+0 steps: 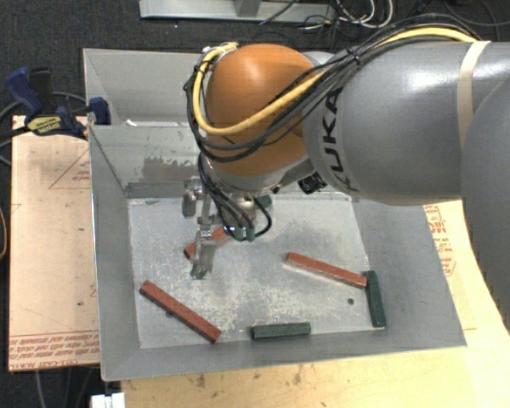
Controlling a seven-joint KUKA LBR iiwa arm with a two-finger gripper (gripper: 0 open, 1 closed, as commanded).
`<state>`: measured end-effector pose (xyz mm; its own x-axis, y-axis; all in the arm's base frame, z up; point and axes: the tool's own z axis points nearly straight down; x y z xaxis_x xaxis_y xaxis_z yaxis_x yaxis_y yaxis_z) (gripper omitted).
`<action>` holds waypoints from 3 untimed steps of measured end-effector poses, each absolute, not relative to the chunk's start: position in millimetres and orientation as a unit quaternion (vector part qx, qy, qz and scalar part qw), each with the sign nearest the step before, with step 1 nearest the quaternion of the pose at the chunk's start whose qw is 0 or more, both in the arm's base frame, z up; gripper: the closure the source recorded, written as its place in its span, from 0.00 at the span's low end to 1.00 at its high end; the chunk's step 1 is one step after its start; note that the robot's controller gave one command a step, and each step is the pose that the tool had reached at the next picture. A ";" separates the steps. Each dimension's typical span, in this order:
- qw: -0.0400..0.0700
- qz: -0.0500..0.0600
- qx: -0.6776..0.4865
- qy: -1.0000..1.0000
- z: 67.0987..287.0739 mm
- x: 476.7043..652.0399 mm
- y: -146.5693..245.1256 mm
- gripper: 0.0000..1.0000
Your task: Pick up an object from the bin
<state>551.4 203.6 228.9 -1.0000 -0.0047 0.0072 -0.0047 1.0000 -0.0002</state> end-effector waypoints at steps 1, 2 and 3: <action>0.001 0.001 -0.020 -1.000 85.6 637.3 130.7 0.00; 0.002 0.000 0.004 -1.000 68.3 580.7 123.7 0.00; -0.001 -0.001 0.003 -1.000 70.8 584.0 124.2 1.00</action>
Offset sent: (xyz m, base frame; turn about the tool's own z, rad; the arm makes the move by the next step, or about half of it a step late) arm 0.0857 -0.0699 -0.1380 0.0389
